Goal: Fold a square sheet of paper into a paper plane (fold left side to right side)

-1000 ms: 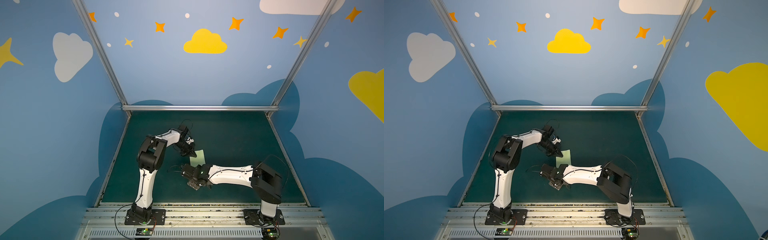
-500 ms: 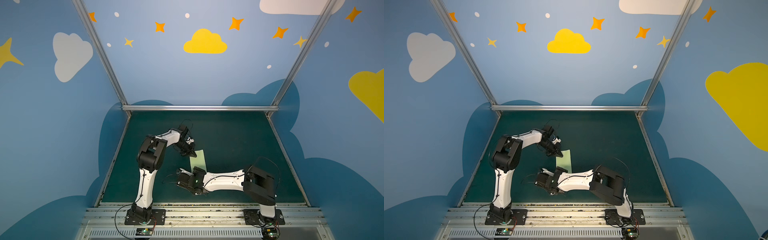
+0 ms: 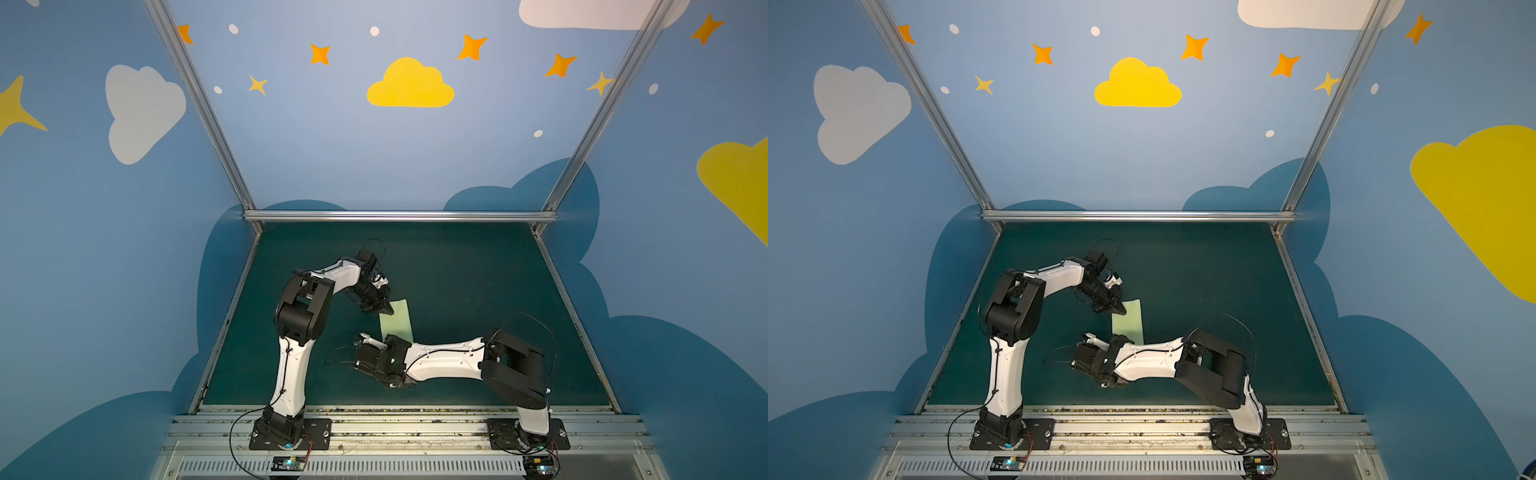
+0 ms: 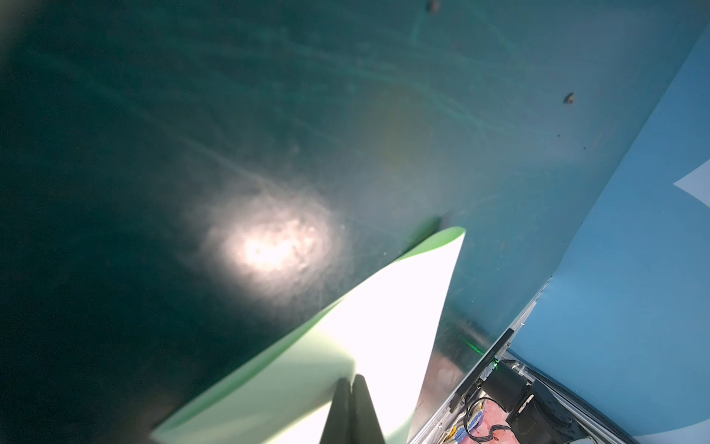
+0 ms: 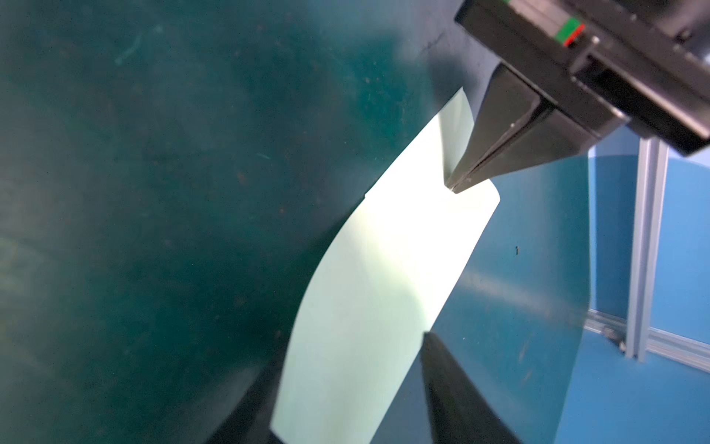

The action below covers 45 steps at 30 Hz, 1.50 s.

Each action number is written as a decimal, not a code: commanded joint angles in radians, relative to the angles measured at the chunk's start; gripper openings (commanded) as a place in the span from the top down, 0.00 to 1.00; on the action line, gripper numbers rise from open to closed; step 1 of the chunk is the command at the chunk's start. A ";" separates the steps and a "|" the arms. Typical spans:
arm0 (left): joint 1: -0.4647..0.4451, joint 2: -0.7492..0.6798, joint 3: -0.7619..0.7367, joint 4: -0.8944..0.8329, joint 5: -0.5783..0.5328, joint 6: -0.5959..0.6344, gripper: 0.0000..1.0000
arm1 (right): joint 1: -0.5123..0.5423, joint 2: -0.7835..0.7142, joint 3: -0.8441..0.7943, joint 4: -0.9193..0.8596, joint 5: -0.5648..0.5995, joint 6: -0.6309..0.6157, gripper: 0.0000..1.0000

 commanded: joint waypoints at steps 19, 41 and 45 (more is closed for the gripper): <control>-0.018 0.056 -0.007 -0.042 -0.024 0.019 0.96 | -0.143 -0.127 0.055 -0.064 -0.456 0.098 0.98; -0.023 0.064 -0.011 -0.040 -0.022 0.022 0.96 | -0.334 -0.137 -0.064 0.044 -0.700 0.198 1.00; -0.023 0.069 -0.010 -0.043 -0.021 0.023 0.96 | -0.354 -0.139 -0.069 0.054 -0.712 0.201 1.00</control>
